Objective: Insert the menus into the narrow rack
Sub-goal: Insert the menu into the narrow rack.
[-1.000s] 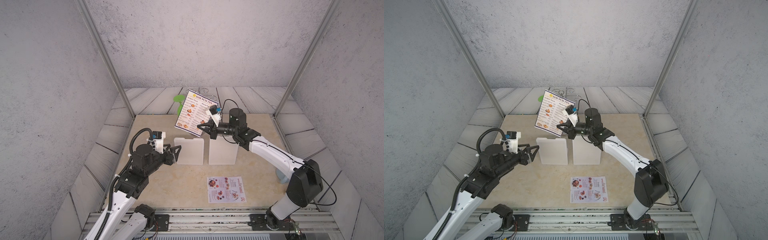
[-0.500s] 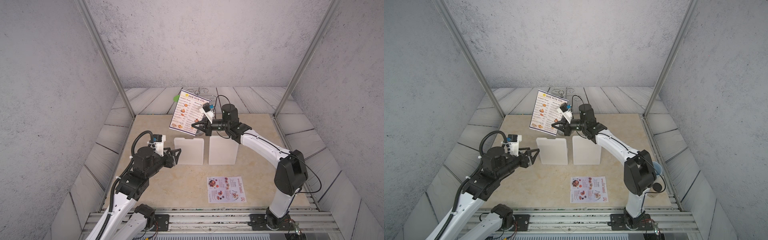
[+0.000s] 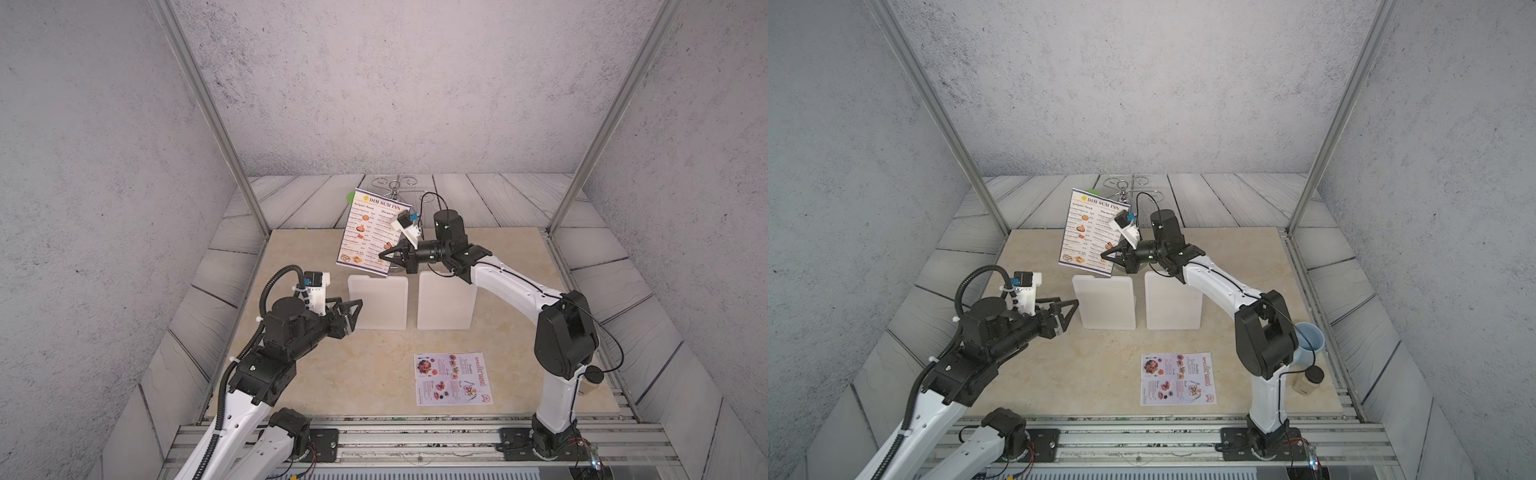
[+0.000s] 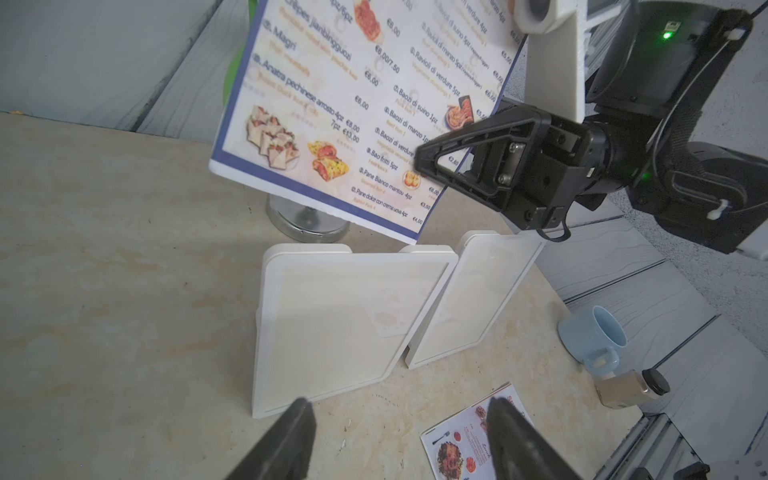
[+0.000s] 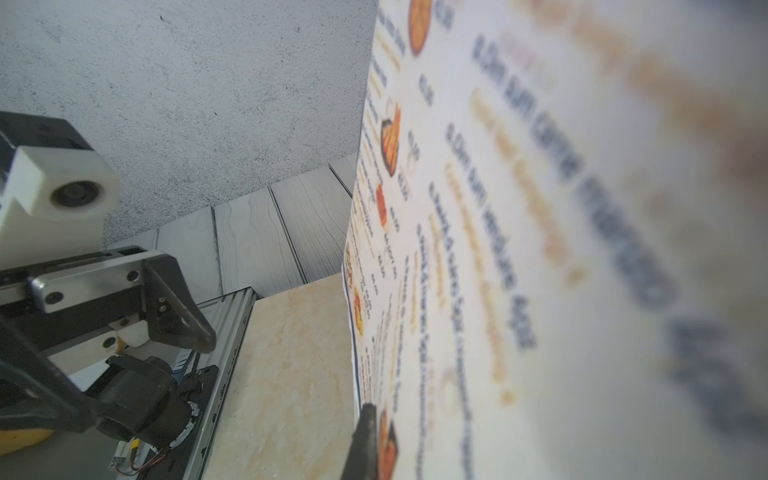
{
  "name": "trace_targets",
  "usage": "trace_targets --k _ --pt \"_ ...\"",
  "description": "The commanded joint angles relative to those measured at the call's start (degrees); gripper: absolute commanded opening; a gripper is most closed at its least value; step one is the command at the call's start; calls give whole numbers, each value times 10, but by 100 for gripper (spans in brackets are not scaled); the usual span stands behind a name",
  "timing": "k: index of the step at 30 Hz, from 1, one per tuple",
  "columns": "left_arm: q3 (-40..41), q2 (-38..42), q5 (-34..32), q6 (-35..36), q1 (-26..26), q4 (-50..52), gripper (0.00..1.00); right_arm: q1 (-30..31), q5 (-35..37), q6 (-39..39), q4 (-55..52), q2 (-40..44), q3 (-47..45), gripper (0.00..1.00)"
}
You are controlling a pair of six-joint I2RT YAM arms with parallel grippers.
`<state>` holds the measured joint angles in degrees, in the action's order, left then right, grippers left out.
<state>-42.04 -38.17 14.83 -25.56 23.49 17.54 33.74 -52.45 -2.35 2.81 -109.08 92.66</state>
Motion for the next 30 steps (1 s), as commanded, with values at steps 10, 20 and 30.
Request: trace_targets --k 10,20,30 --pt "6 -6 7 -4 -1 -12 69 3 -15 -12 12 -24 8 0" --pt "11 -6 11 -6 1 -16 69 3 -10 -19 19 -28 4 0" --pt "10 -4 11 -7 1 -15 70 3 -12 -24 25 -34 7 0"
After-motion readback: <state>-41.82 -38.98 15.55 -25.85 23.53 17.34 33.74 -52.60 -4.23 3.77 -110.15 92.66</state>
